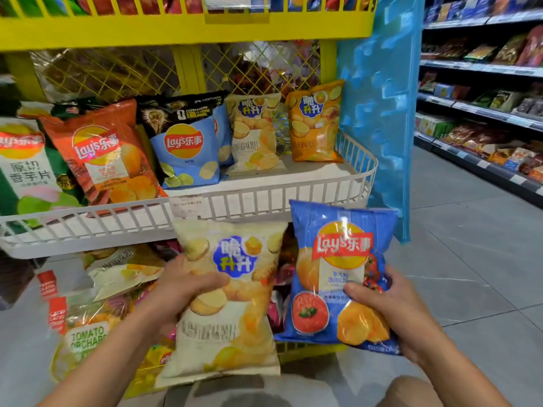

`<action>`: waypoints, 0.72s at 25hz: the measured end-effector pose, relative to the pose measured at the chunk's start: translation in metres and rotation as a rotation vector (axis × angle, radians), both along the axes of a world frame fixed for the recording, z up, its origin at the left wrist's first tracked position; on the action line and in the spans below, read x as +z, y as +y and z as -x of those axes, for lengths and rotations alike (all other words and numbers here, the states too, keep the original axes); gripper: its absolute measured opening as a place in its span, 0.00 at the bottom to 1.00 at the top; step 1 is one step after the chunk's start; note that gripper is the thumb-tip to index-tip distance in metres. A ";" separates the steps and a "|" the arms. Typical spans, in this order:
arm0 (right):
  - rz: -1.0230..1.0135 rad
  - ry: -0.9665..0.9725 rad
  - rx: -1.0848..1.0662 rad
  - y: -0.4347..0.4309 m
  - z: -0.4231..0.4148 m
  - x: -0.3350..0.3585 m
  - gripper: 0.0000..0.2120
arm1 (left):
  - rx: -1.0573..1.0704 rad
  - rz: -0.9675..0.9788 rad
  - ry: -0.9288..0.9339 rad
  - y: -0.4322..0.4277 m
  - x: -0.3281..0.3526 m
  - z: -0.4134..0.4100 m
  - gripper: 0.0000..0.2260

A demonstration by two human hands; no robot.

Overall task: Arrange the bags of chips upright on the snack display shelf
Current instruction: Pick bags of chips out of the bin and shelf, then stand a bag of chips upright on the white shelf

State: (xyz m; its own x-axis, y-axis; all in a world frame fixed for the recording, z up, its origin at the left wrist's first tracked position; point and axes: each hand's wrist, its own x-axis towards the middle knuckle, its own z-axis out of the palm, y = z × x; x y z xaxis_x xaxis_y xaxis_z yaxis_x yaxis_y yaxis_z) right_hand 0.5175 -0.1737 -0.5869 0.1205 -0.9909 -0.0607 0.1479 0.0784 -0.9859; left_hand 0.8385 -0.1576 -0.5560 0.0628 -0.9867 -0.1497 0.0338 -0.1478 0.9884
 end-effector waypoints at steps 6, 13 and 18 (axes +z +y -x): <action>0.153 -0.037 0.101 -0.043 -0.041 0.074 0.15 | 0.062 0.231 -0.014 -0.008 0.084 -0.040 0.17; 0.145 -0.073 0.184 -0.059 -0.064 0.093 0.48 | 0.155 0.216 -0.038 0.011 0.108 -0.080 0.32; 0.099 -0.133 0.267 -0.064 -0.075 0.093 0.34 | 0.217 0.204 0.012 0.029 0.110 -0.111 0.41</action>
